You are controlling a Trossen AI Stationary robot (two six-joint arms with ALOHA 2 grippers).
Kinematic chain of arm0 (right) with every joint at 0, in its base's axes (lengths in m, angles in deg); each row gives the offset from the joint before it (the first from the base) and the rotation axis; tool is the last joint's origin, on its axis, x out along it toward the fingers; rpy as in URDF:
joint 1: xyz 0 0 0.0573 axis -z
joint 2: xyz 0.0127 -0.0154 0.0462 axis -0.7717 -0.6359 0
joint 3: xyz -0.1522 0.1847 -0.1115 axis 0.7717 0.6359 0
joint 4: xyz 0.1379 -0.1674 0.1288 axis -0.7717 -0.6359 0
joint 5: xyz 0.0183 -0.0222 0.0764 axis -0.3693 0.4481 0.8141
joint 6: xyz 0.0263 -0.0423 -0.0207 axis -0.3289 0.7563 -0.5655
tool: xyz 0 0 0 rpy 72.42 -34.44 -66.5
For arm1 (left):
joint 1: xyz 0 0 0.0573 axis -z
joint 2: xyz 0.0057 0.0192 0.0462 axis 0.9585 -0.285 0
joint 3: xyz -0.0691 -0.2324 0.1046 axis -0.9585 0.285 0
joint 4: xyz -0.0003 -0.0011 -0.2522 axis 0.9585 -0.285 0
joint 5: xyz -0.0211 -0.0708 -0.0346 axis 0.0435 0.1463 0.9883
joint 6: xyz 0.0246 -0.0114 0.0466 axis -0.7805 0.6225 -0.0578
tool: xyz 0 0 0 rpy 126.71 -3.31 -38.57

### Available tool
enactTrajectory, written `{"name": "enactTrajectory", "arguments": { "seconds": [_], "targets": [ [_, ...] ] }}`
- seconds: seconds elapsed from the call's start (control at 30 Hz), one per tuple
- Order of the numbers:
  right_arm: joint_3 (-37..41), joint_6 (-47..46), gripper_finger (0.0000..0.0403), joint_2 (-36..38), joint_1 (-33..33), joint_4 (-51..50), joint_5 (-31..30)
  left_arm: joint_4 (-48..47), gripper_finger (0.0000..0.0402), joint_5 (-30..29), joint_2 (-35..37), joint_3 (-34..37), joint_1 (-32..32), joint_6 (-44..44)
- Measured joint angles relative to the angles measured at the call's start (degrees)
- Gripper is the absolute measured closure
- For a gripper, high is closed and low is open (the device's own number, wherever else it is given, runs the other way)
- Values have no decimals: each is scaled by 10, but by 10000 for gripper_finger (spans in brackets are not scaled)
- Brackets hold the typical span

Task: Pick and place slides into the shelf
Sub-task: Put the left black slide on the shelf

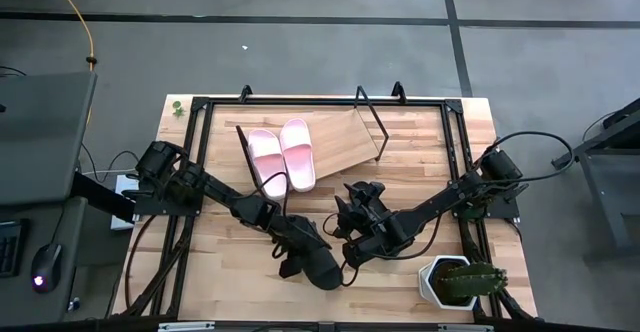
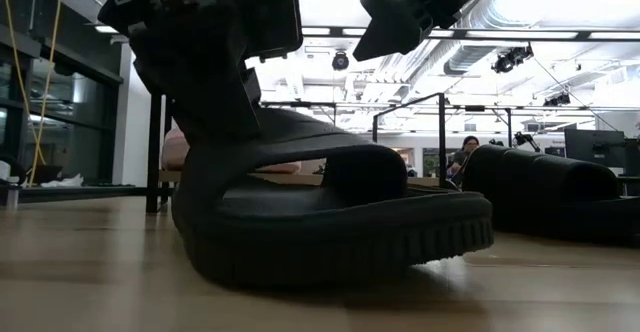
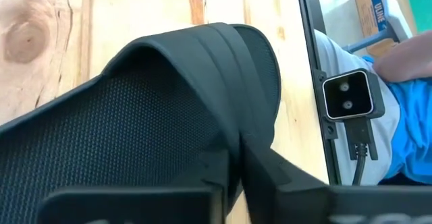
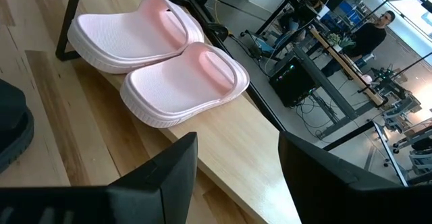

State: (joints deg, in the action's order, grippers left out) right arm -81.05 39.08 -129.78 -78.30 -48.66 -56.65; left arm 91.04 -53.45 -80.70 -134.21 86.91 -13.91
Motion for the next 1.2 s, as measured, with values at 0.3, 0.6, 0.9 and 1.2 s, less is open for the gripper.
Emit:
{"name": "enactTrajectory", "arguments": {
  "seconds": [0.3, 0.6, 0.9, 1.2],
  "targets": [
    [0, 0, 203, 0, 0, 0, 0, 1, 373, -1, 0, 0, 0, -8],
    [0, 2, 203, 0, -1, 2, 2, -5, 389, 1, 0, -23, -13, -11],
    [0, 33, 203, 0, -24, -1, -16, -20, 394, 12, 0, -31, -12, -15],
    [-1, 63, 203, 31, -74, -9, -30, -54, 398, 11, 15, -31, -15, -26]
  ]
}}
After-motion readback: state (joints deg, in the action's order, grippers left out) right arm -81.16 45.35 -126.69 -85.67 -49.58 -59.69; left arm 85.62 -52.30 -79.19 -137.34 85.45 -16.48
